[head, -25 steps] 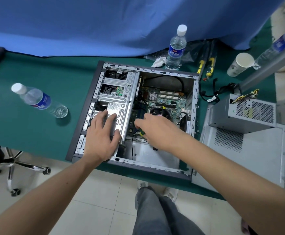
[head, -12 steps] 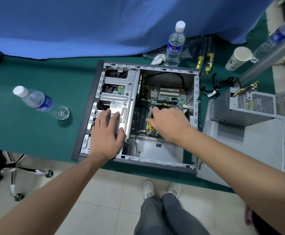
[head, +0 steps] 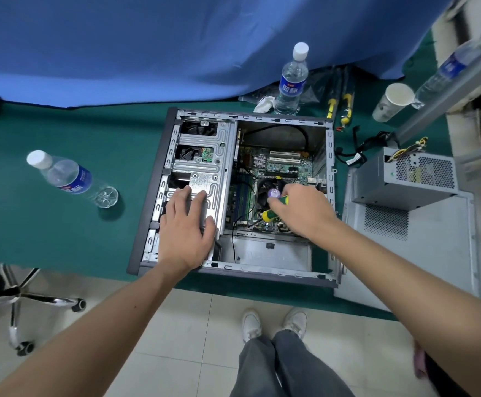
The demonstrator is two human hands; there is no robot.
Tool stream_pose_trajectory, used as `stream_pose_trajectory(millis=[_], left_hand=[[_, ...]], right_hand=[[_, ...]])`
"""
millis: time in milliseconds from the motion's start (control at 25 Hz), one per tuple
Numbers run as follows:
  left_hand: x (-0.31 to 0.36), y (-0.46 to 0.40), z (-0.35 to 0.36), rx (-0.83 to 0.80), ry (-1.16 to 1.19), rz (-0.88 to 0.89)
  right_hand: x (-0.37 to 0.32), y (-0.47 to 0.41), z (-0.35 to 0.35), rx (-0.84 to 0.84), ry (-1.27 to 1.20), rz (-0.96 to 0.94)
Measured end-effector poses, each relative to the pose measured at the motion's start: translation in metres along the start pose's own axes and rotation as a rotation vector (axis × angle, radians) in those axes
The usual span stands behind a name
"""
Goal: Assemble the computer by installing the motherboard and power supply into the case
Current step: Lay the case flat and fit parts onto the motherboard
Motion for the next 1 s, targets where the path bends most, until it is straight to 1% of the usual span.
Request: stream_pose_trajectory(millis=[80,120,200,240,280,360,400,440,480,520,560,600,640,680,720,760,800,840,920,1000], left_hand=[[0.0,-0.002,0.001,-0.006,0.0,0.004],[0.001,-0.002,0.002,-0.015,0.004,0.006],[0.006,0.0,0.002,-0.036,0.012,0.014],[0.007,-0.001,0.0,-0.039,0.027,0.008],[0.007,0.0,-0.005,-0.03,0.051,-0.008],[0.016,0.005,-0.023,0.049,0.136,-0.022],[0.025,0.01,-0.031,0.09,0.243,-0.057],[0.035,0.016,-0.034,0.069,0.407,-0.135],[0.047,0.024,-0.031,-0.028,0.604,-0.251],[0.06,0.035,-0.027,-0.134,0.801,-0.382],[0.067,0.042,-0.025,-0.192,0.931,-0.502],[0.066,0.043,-0.025,-0.198,0.981,-0.589],[0.061,0.04,-0.028,-0.18,0.961,-0.634],[0.053,0.033,-0.031,-0.16,0.896,-0.636],[0.044,0.024,-0.036,-0.132,0.786,-0.599],[0.035,0.013,-0.042,-0.096,0.651,-0.535],[0.027,0.003,-0.047,-0.05,0.522,-0.47],[0.02,-0.005,-0.051,-0.013,0.412,-0.421],[0.008,-0.013,-0.049,0.022,0.215,-0.354],[-0.003,-0.018,-0.043,0.034,0.046,-0.325]], right_hand=[[0.024,0.013,-0.013,0.106,-0.199,0.216],[0.035,0.024,-0.014,0.136,-0.345,0.356],[0.041,0.051,-0.002,0.081,-0.71,0.597],[0.035,0.063,0.007,0.018,-0.841,0.657],[0.027,0.074,0.015,-0.05,-0.917,0.678],[0.009,0.089,0.024,-0.135,-1.004,0.654],[0.0,0.091,0.026,-0.145,-1.038,0.637],[-0.007,0.092,0.027,-0.141,-1.06,0.616],[-0.016,0.093,0.027,-0.136,-1.067,0.588],[-0.025,0.094,0.027,-0.137,-1.056,0.549],[-0.034,0.095,0.028,-0.15,-1.039,0.502],[-0.042,0.095,0.029,-0.173,-1.017,0.443],[-0.049,0.095,0.028,-0.188,-0.971,0.369],[-0.049,0.094,0.024,-0.162,-0.874,0.28],[-0.042,0.09,0.017,-0.088,-0.709,0.187],[-0.028,0.086,0.01,-0.005,-0.501,0.106],[-0.014,0.086,0.006,0.04,-0.301,0.039],[0.002,0.088,0.009,0.033,-0.139,-0.01],[0.027,0.098,0.027,-0.05,0.1,-0.1],[0.031,0.106,0.044,-0.067,0.239,-0.212]])
Point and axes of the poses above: each hand's wrist, its own y-axis away from the middle knuckle, its own z-axis out of the palm, x = y × z, the point moved 8 cm from there along -y, towards the middle knuckle, and after that the axes turned 13 degrees about x, right-handed, at the moved point
